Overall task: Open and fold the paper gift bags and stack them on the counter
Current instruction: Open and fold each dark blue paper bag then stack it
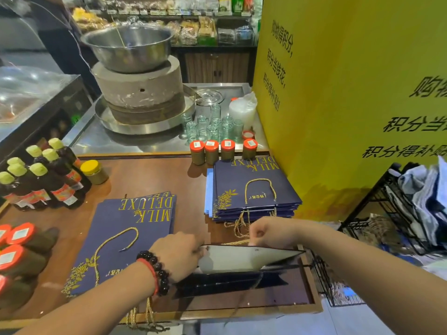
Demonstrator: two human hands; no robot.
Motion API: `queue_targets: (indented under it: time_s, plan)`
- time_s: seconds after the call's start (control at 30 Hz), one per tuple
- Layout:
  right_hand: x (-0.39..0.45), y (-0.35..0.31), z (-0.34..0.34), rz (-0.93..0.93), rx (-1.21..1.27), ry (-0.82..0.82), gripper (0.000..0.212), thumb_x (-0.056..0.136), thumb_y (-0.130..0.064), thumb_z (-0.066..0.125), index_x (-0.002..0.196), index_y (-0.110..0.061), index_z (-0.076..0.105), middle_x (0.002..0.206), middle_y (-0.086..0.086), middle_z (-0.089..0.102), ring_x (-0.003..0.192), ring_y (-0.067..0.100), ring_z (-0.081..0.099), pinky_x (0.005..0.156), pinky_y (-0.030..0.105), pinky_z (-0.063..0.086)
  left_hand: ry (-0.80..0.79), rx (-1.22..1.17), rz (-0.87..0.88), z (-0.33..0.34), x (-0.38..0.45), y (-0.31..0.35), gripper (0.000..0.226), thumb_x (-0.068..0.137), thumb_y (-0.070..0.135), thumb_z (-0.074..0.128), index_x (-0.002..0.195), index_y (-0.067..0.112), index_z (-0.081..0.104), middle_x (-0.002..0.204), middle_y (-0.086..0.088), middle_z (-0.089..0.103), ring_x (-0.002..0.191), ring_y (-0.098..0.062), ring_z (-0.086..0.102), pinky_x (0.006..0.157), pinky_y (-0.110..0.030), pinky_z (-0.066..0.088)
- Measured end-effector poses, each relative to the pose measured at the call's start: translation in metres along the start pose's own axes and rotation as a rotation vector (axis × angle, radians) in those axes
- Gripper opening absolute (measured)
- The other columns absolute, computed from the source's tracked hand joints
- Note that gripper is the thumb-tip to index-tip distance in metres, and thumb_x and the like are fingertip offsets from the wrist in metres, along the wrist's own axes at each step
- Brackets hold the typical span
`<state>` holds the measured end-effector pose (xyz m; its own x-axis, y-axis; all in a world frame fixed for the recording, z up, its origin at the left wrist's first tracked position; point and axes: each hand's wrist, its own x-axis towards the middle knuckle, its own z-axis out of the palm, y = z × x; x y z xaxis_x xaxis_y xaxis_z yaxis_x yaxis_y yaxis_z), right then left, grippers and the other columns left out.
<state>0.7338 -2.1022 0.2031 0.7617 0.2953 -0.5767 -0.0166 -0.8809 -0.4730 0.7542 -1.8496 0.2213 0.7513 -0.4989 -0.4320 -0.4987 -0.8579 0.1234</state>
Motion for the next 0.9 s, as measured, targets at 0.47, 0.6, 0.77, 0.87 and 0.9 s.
queue_targets:
  time_s: [0.47,0.6,0.77,0.87,0.9]
  plan:
    - [-0.029,0.119,-0.003,0.422,-0.224,0.294,0.015,0.096,-0.017,0.049,0.088,-0.016,0.062,0.093,0.003,0.064,0.085,0.019,0.057,0.072,0.028,0.044,0.078,0.013,0.434,-0.021,0.026,0.007,0.063,0.087,0.001,0.045,0.139,0.036,0.040,0.128,0.013,0.053,0.103,-0.009,0.033,0.082,-0.025,0.038]
    - [-0.038,0.132,0.003,0.510,-0.015,0.380,0.019,0.097,-0.018,0.052,0.080,-0.017,0.061,0.081,0.001,0.068,0.063,0.006,0.067,0.060,0.023,0.051,0.105,0.056,0.417,-0.019,0.030,0.007,0.064,0.084,-0.001,0.040,0.139,0.033,0.040,0.120,0.009,0.053,0.091,-0.008,0.022,0.079,-0.026,0.036]
    - [-0.028,0.114,0.004,0.528,0.474,0.553,0.016,0.098,-0.007,0.049,0.083,-0.007,0.053,0.081,0.014,0.065,0.060,0.017,0.065,0.054,0.031,0.055,0.192,0.102,0.462,-0.012,0.038,0.018,0.038,0.092,0.023,0.037,0.126,0.026,0.053,0.123,0.009,0.051,0.102,-0.013,0.033,0.094,-0.028,0.037]
    - [-0.025,0.088,-0.002,0.406,0.714,0.592,0.011,0.093,0.006,0.053,0.088,-0.004,0.053,0.075,0.013,0.063,0.061,0.017,0.067,0.064,0.035,0.058,0.169,0.102,0.493,-0.010,0.047,0.033,0.030,0.095,0.036,0.039,0.116,0.025,0.059,0.117,0.007,0.054,0.108,-0.016,0.039,0.095,-0.037,0.042]
    - [-0.025,0.078,-0.006,0.335,0.782,0.579,0.012,0.091,0.008,0.054,0.090,-0.004,0.053,0.074,0.012,0.063,0.060,0.015,0.067,0.066,0.033,0.058,0.156,0.104,0.491,-0.011,0.049,0.038,0.027,0.096,0.037,0.041,0.111,0.025,0.060,0.112,0.005,0.055,0.107,-0.017,0.041,0.093,-0.039,0.044]
